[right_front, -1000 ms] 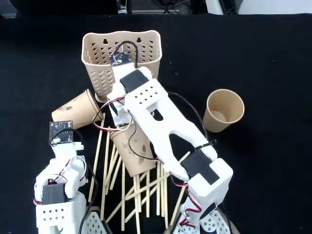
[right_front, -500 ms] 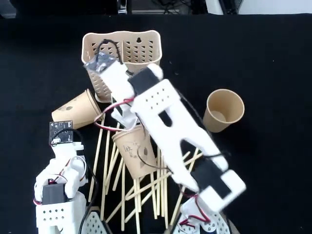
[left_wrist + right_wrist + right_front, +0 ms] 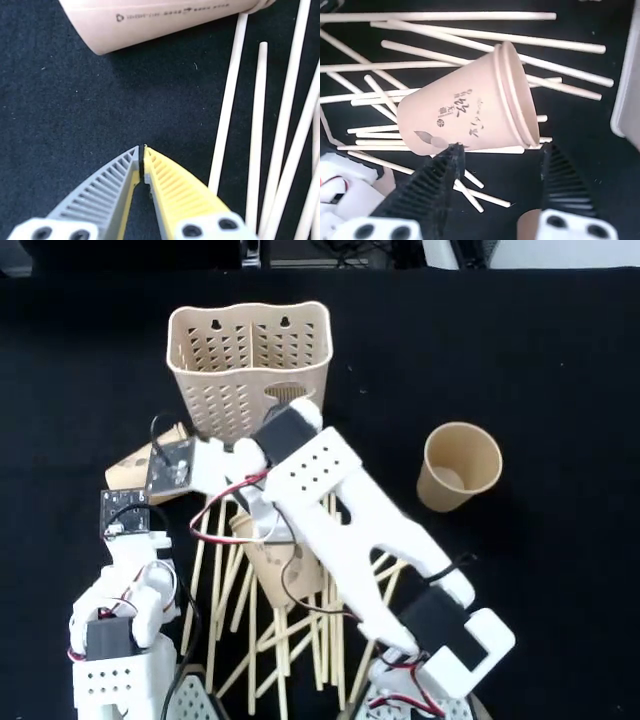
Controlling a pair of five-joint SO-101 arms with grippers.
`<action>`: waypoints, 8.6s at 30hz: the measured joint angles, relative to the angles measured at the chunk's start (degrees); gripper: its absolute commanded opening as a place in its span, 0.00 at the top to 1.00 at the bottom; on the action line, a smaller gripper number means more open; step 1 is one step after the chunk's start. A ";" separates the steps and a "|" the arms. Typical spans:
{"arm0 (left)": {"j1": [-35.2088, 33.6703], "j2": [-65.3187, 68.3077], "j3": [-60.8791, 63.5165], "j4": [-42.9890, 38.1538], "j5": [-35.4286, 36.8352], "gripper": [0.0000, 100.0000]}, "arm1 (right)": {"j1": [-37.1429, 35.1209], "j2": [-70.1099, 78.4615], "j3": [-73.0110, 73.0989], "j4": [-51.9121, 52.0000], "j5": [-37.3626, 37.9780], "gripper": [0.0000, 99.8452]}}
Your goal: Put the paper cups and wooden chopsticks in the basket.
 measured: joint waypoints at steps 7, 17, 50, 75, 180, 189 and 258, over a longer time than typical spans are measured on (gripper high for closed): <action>0.00 0.00 0.00 0.00 0.00 0.97 | -0.62 0.00 0.00 -0.44 6.68 0.74; 0.00 0.00 0.00 0.00 0.00 0.97 | -1.14 4.31 0.00 -0.62 7.47 0.74; 0.00 0.00 0.00 0.00 0.00 0.97 | -1.14 6.77 -7.38 0.70 6.59 0.78; 0.00 0.00 0.00 0.00 -0.09 0.97 | 4.57 11.43 0.70 0.79 4.40 0.74; 0.00 0.00 0.00 0.00 -0.09 0.97 | 46.68 -27.69 15.38 -10.64 -7.30 0.99; 0.00 0.00 0.00 0.00 -0.09 0.97 | 46.59 -27.69 17.41 -14.15 -10.37 0.77; -38.51 0.00 0.00 -10.20 -10.20 0.73 | -4.48 15.21 12.40 -59.43 -49.23 0.79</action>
